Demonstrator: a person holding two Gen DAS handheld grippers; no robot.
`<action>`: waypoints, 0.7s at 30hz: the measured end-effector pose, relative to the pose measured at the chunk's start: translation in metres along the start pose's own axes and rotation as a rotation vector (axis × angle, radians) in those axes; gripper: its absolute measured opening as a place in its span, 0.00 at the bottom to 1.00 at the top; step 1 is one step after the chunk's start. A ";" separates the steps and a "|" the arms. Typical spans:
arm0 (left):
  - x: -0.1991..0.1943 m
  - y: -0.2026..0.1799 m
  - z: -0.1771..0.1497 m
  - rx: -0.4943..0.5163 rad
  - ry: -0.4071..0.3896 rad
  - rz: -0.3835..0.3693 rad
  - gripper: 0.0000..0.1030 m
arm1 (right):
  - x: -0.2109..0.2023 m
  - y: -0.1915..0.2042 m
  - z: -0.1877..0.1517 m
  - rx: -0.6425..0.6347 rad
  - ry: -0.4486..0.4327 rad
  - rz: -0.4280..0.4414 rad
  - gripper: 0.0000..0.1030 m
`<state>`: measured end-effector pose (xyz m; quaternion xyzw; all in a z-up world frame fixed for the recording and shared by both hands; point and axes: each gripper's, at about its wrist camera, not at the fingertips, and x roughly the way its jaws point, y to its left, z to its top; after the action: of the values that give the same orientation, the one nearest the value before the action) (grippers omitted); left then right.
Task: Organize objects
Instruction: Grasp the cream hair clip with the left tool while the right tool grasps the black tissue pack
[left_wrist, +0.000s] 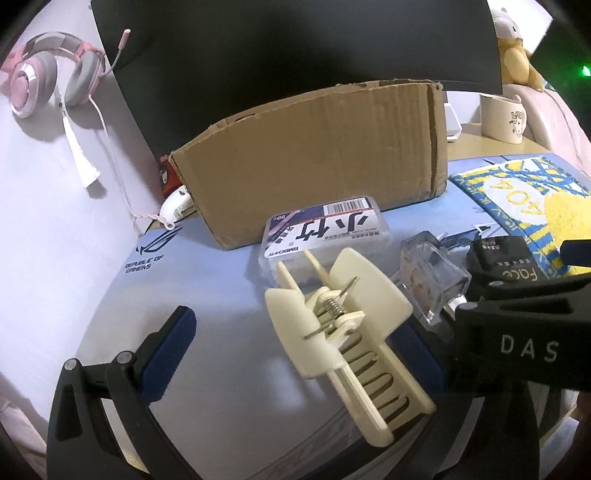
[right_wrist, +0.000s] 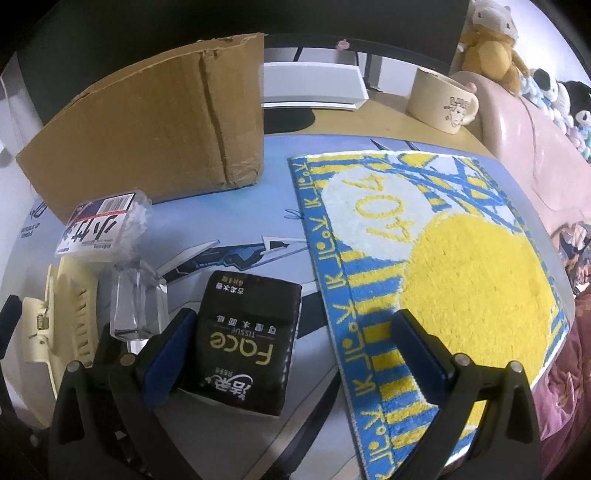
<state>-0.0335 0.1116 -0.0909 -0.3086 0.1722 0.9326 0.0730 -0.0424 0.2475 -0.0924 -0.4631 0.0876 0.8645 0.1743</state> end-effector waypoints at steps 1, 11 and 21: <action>0.000 0.002 0.000 -0.005 0.005 -0.007 1.00 | 0.000 0.000 0.000 0.002 0.001 -0.001 1.00; 0.007 0.015 -0.002 -0.067 0.040 -0.088 1.00 | -0.003 0.001 -0.002 -0.020 0.023 0.009 1.00; 0.014 0.031 -0.007 -0.142 0.069 -0.207 1.00 | -0.005 0.006 0.001 -0.011 0.077 -0.001 0.99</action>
<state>-0.0485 0.0807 -0.0964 -0.3610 0.0756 0.9188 0.1407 -0.0426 0.2413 -0.0878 -0.4972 0.0892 0.8464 0.1686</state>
